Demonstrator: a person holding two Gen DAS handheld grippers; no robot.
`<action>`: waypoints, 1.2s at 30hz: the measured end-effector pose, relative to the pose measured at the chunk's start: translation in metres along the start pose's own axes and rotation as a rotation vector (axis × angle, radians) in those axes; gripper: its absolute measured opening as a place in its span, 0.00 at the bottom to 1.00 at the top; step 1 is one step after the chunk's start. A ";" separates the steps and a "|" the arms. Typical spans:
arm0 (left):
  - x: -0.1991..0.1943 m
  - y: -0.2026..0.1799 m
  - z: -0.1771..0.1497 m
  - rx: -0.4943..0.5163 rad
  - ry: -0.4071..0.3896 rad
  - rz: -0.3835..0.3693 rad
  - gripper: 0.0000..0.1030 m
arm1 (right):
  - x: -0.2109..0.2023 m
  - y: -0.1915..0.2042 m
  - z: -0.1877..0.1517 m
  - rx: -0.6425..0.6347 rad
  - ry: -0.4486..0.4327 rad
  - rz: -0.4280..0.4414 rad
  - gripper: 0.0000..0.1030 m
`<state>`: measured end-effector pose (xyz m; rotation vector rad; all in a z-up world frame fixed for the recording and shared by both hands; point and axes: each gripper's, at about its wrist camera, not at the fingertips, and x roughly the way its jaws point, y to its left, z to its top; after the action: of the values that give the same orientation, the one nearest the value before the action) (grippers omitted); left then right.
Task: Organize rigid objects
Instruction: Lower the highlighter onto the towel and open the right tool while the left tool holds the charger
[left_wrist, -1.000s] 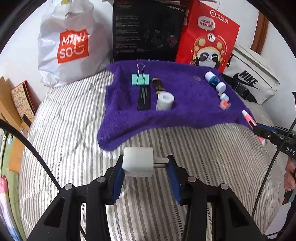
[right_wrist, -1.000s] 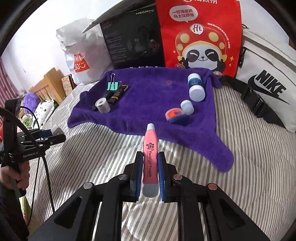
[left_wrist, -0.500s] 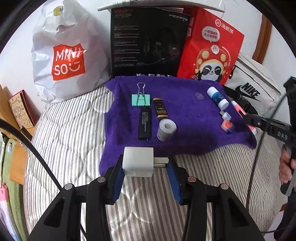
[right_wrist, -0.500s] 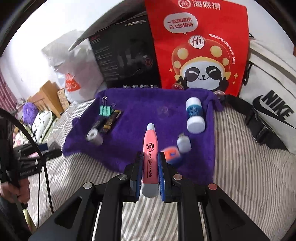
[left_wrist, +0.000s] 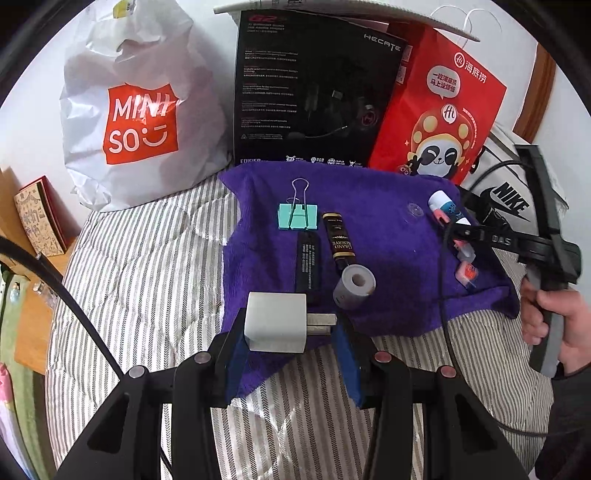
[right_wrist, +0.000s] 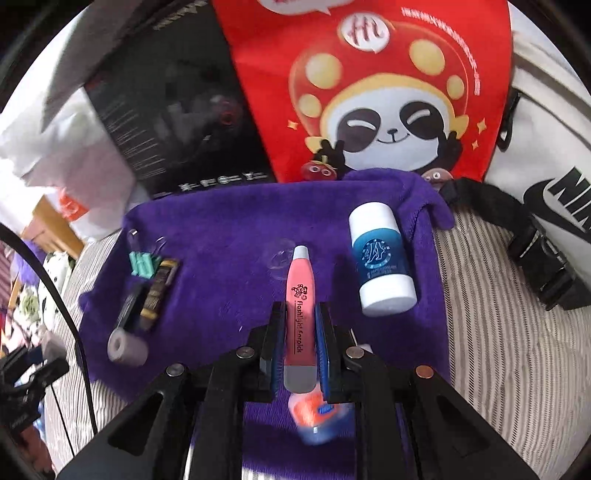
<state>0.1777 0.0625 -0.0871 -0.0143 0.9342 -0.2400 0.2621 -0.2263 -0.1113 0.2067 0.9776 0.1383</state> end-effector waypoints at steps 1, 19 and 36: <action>0.000 0.000 0.000 0.002 -0.002 0.001 0.41 | 0.005 -0.001 0.002 0.006 0.009 0.000 0.15; 0.000 0.004 -0.004 -0.004 0.007 -0.011 0.41 | 0.038 0.003 0.008 -0.011 0.048 -0.039 0.18; -0.003 -0.025 0.000 0.039 0.007 -0.046 0.41 | -0.036 0.008 -0.028 -0.099 0.023 0.053 0.26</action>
<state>0.1707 0.0385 -0.0818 0.0009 0.9365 -0.3008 0.2187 -0.2227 -0.0961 0.1398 0.9858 0.2373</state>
